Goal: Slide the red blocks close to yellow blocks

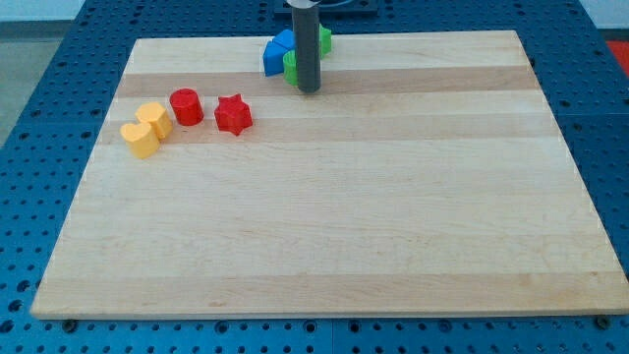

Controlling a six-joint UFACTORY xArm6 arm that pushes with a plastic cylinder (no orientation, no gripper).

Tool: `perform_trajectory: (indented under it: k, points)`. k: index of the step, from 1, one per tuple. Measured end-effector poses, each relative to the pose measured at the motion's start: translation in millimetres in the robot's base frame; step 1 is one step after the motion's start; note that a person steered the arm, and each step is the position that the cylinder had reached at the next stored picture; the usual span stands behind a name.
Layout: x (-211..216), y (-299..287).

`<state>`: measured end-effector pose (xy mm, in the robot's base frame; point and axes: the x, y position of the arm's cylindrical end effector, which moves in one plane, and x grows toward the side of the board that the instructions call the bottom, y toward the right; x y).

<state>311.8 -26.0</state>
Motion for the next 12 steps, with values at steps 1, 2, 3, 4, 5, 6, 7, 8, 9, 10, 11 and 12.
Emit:
perform_trajectory:
  k: [1, 2, 3, 4, 5, 6, 7, 8, 9, 10, 11, 12]
  points:
    - [33.8, -0.2]
    - [48.2, -10.0]
    - [48.2, -30.9]
    - [48.2, -55.7]
    - [48.2, -72.1]
    - [48.2, -100.2]
    - [48.2, -119.6]
    - [48.7, -136.9]
    - [49.6, -154.3]
    - [54.3, -164.1]
    - [53.9, -152.6]
    - [39.1, -137.0]
